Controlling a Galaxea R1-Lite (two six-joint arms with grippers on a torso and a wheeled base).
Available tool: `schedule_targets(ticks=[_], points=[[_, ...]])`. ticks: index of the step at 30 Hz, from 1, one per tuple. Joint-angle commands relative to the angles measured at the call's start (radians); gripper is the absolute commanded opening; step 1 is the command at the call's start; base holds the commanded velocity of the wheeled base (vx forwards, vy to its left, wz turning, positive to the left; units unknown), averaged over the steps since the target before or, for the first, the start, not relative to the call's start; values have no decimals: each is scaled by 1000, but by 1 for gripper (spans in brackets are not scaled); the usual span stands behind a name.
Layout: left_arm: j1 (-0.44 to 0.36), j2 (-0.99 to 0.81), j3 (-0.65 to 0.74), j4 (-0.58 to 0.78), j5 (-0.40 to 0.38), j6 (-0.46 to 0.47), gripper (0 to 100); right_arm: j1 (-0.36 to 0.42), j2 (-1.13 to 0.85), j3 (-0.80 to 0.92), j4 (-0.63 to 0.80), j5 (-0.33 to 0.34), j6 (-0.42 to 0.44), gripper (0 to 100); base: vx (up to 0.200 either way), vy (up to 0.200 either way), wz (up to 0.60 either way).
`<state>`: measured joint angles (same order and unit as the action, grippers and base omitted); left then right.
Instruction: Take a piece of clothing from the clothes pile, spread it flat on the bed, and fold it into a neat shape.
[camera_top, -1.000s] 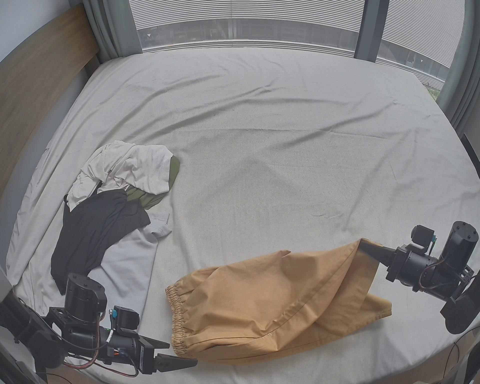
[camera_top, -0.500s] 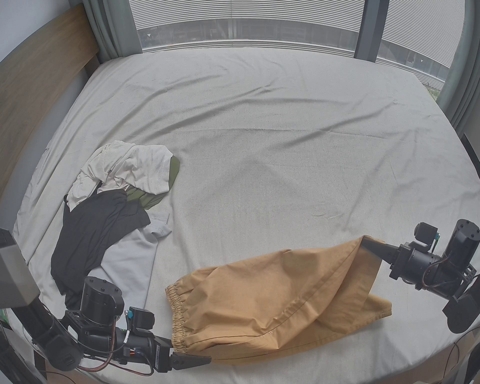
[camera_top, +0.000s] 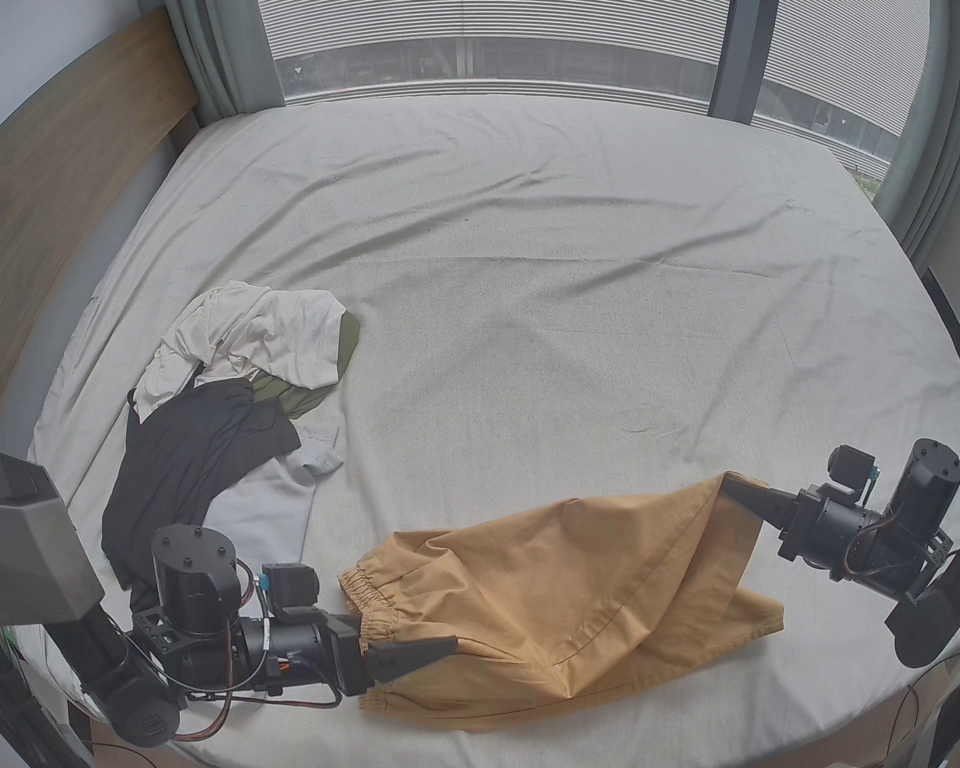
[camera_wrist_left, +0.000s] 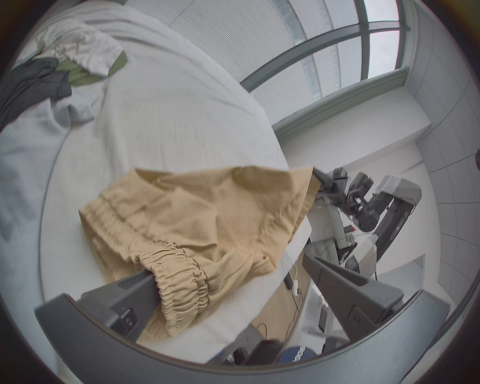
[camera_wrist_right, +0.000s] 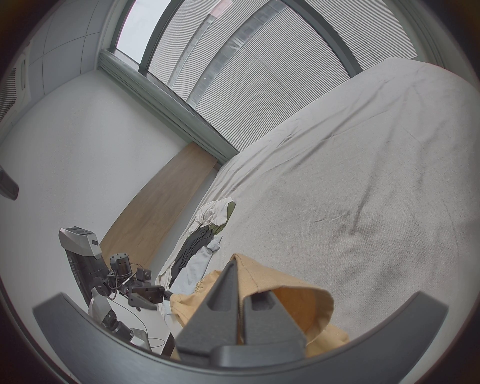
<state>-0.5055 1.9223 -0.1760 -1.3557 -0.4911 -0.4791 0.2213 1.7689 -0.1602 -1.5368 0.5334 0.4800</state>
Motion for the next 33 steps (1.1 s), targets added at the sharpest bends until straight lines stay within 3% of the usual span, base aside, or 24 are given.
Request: schedule_targets(ticks=[1,10,23,33], points=[[22,58,-53,-66,32,-42,100,-2,1,-10,0,-1,2,0,0,0,0],[16,233,-128,-194,124,-59,100,-14,7,-24,-2,-1,2,0,0,0,0],[7,115,-28,-197,109,-96,100,-17,10,-28,0,-1,3,0,0,0,0],[-77,110,-14,-197,69,-133,100,-20,21,-39,-2,-3,25,0,0,0,0]])
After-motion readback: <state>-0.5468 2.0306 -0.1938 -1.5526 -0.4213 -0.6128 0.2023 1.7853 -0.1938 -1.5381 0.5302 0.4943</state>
